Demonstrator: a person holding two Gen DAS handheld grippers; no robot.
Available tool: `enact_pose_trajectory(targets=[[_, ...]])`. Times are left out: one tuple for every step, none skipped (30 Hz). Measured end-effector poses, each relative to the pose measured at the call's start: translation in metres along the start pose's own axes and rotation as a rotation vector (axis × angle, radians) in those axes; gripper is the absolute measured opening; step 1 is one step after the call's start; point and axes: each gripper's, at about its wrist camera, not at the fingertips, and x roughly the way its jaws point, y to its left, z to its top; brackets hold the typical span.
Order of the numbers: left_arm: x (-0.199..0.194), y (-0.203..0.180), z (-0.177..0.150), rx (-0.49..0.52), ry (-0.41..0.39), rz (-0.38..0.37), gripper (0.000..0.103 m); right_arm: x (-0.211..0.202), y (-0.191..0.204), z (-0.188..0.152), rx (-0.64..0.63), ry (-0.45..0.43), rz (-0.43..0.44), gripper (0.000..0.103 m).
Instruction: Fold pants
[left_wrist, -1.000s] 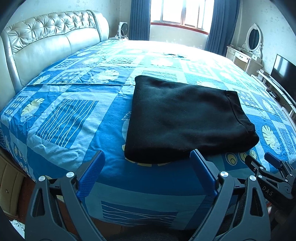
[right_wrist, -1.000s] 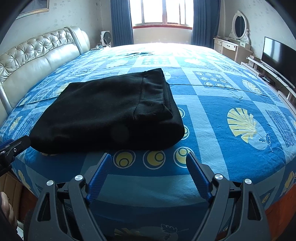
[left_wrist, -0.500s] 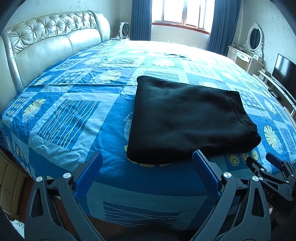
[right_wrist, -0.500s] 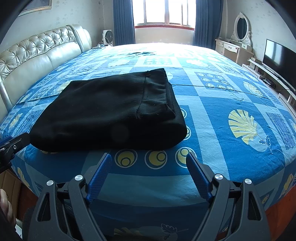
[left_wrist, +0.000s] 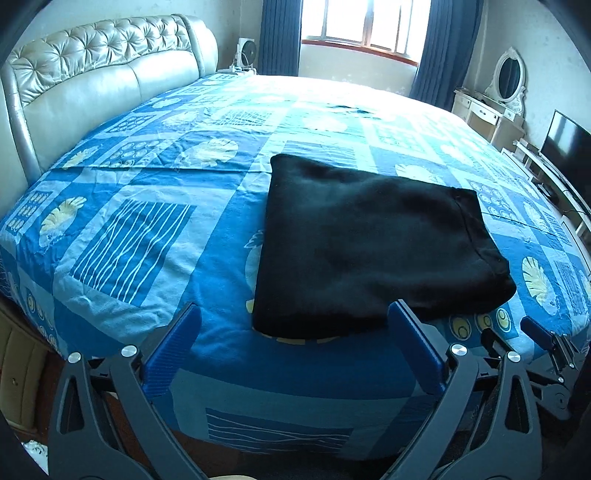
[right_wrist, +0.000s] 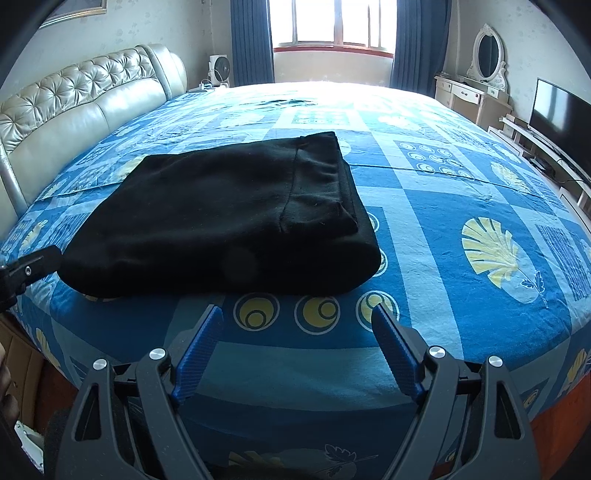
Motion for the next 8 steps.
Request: enact_pose_trajectory(targets=[[-0.002, 0.002, 0.006, 0.01, -0.018, 0.006, 0.101, -0.004, -0.003, 0.002, 0.009, -0.013, 0.021, 0.082], [-0.001, 0.005, 0.012, 0.02, -0.025, 0.014, 0.101, -0.007, -0.006, 0.006, 0.013, -0.023, 0.045, 0.082], [0.002, 0.011, 0.019, 0.03, -0.027, 0.001, 0.101, -0.009, -0.01, 0.012, 0.014, -0.027, 0.059, 0.082], [0.008, 0.02, 0.026, 0.034, -0.027, -0.003, 0.101, -0.01, -0.015, 0.021, 0.018, -0.033, 0.068, 0.082], [0.017, 0.032, 0.035, 0.027, -0.028, 0.023, 0.101, -0.009, -0.021, 0.032, 0.023, -0.042, 0.082, 0.082], [0.028, 0.047, 0.045, 0.011, -0.026, 0.057, 0.101, -0.007, -0.029, 0.047, 0.033, -0.051, 0.097, 0.082], [0.041, 0.064, 0.056, -0.014, -0.022, 0.08, 0.101, -0.001, -0.039, 0.064, 0.05, -0.057, 0.108, 0.082], [0.055, 0.083, 0.068, -0.042, -0.023, 0.098, 0.101, 0.008, -0.05, 0.084, 0.069, -0.065, 0.115, 0.086]])
